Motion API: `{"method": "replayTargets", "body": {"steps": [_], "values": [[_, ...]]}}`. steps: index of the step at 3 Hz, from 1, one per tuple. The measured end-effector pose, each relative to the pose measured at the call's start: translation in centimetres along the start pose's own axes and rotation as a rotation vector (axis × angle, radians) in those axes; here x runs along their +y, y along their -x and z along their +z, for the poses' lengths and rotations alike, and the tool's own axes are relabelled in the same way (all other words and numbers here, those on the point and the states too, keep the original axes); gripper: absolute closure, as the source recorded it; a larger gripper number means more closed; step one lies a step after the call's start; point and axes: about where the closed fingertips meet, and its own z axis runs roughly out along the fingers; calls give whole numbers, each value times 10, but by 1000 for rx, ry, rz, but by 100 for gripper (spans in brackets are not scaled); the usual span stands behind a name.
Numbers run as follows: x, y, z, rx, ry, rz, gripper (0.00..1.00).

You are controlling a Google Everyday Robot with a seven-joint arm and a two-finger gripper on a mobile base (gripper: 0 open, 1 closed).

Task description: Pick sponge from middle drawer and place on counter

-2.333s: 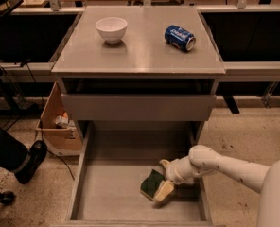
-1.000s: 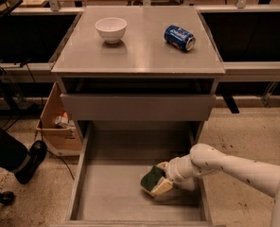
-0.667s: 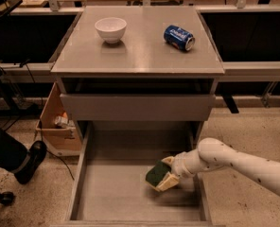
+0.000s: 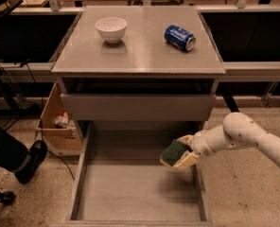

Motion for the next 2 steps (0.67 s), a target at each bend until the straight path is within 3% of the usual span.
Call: {"method": "replayTargets", "body": {"steps": [2], "values": [[3,7,0,-18,5,-5,100]]}}
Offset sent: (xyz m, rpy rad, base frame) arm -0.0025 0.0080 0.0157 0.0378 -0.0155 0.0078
